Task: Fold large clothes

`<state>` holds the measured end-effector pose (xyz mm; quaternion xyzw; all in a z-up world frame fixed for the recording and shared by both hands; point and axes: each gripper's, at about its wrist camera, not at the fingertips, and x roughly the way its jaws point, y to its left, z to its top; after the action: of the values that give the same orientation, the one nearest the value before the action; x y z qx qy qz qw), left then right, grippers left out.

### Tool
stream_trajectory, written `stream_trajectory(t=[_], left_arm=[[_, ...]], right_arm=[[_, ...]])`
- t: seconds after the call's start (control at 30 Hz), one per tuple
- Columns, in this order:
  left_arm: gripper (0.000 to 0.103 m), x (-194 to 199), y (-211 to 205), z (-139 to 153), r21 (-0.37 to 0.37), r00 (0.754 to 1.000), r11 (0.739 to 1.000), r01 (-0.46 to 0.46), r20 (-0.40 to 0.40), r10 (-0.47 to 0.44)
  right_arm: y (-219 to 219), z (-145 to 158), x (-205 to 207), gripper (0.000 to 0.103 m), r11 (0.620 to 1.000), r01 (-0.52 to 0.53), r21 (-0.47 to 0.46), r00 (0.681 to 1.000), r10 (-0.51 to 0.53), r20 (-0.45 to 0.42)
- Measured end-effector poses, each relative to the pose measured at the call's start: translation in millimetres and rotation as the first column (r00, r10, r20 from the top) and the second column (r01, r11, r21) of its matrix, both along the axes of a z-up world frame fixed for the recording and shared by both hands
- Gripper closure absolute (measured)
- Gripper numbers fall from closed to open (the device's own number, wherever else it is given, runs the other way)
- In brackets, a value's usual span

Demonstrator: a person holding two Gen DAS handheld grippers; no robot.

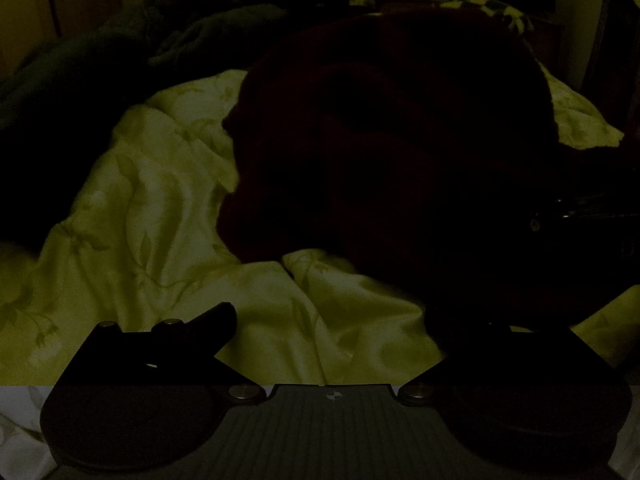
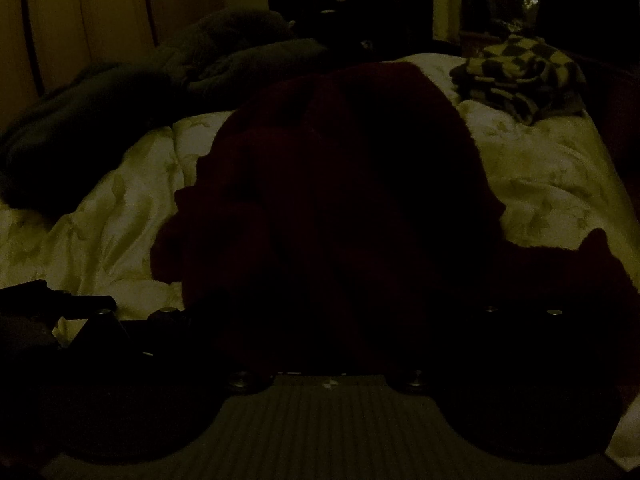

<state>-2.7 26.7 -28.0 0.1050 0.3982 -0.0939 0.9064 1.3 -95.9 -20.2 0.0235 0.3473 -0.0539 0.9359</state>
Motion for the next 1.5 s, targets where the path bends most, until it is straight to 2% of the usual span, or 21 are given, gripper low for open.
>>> stream_trajectory(t=[0.3,0.47,0.53,0.67,0.77,0.93,1.0,1.07,1.13,1.17,1.2,1.23,1.27,1.3,1.33,1.4,1.43,1.47,1.5], left_arm=[[0.000,-1.7,2.7,0.2,0.005,1.000,1.000,-0.016,0.027,0.015],[0.000,9.6,24.3,3.1,0.023,0.983,0.985,-0.173,0.072,0.171],[0.000,17.0,37.7,0.7,0.002,0.974,0.974,-0.225,0.036,0.224],[0.000,31.1,70.3,-7.6,-0.141,0.949,0.939,-0.313,-0.090,0.302],[0.000,32.4,78.3,-10.3,-0.177,0.942,0.926,-0.334,-0.090,0.323],[0.000,31.6,71.2,-17.2,-0.149,0.952,0.940,-0.307,-0.062,0.301],[0.000,26.4,67.9,-17.0,-0.137,0.955,0.945,-0.298,-0.033,0.296],[0.000,16.0,67.8,-14.5,-0.142,0.955,0.945,-0.296,-0.005,0.298],[0.000,7.7,73.8,-8.3,-0.163,0.949,0.937,-0.310,0.015,0.316],[0.000,3.9,78.9,-3.9,-0.179,0.944,0.931,-0.319,0.028,0.328],[0.000,-1.1,84.0,2.0,-0.195,0.939,0.925,-0.326,0.044,0.341],[0.000,-6.4,89.6,9.6,-0.209,0.933,0.919,-0.334,0.063,0.353],[0.000,-14.1,96.2,20.2,-0.220,0.926,0.914,-0.340,0.091,0.366],[0.000,-21.0,100.6,30.3,-0.226,0.919,0.912,-0.341,0.125,0.375],[0.000,-32.0,105.7,42.3,-0.222,0.902,0.913,-0.341,0.194,0.384],[0.000,-44.8,109.2,56.1,-0.195,0.872,0.920,-0.339,0.301,0.386],[0.000,-49.9,109.2,60.4,-0.167,0.864,0.927,-0.336,0.337,0.374],[0.000,-51.4,108.2,61.3,-0.143,0.869,0.934,-0.328,0.342,0.358],[0.000,-52.4,106.3,59.5,-0.131,0.880,0.940,-0.316,0.331,0.342]], right_arm=[[0.4,-1.6,2.0,0.001,1.000,-0.009,-0.004,1.000,0.009,0.002],[4.3,-7.9,7.8,0.001,0.998,-0.054,-0.026,0.998,0.054,0.014],[5.4,-12.1,11.2,0.001,0.997,-0.072,-0.037,0.997,0.072,0.009],[7.4,-31.8,20.7,0.001,0.990,-0.092,-0.106,0.995,0.088,-0.040],[9.9,-40.9,22.1,0.000,0.985,-0.098,-0.143,0.995,0.094,-0.040],[10.4,-55.3,24.6,0.002,0.974,-0.099,-0.201,0.995,0.094,-0.035],[13.1,-55.5,23.8,0.018,0.972,-0.086,-0.219,0.996,0.083,-0.024],[16.9,-50.2,19.4,0.061,0.970,-0.071,-0.231,0.997,0.072,-0.005],[19.2,-38.2,13.4,0.074,0.977,-0.050,-0.206,0.998,0.054,0.018],[18.6,-29.4,8.3,0.083,0.987,-0.036,-0.155,0.998,0.043,0.041],[16.6,-19.1,3.3,0.086,0.997,-0.026,-0.078,0.998,0.031,0.063],[13.5,-6.3,-4.3,0.101,0.999,-0.038,0.021,0.994,0.036,0.104],[12.0,12.2,-17.0,0.101,0.983,-0.101,0.155,0.981,0.073,0.180],[18.6,35.5,-32.0,0.101,0.958,-0.184,0.220,0.956,0.123,0.268],[32.3,60.0,-48.1,0.101,0.945,-0.266,0.192,0.918,0.188,0.350],[59.6,102.3,-78.5,0.101,0.917,-0.393,0.074,0.826,0.317,0.466],[67.3,115.1,-88.0,0.101,0.917,-0.397,0.035,0.803,0.329,0.497],[71.6,125.7,-96.2,0.098,0.932,-0.361,0.015,0.794,0.300,0.528],[70.2,128.1,-97.8,0.089,0.943,-0.333,0.016,0.796,0.272,0.541]])
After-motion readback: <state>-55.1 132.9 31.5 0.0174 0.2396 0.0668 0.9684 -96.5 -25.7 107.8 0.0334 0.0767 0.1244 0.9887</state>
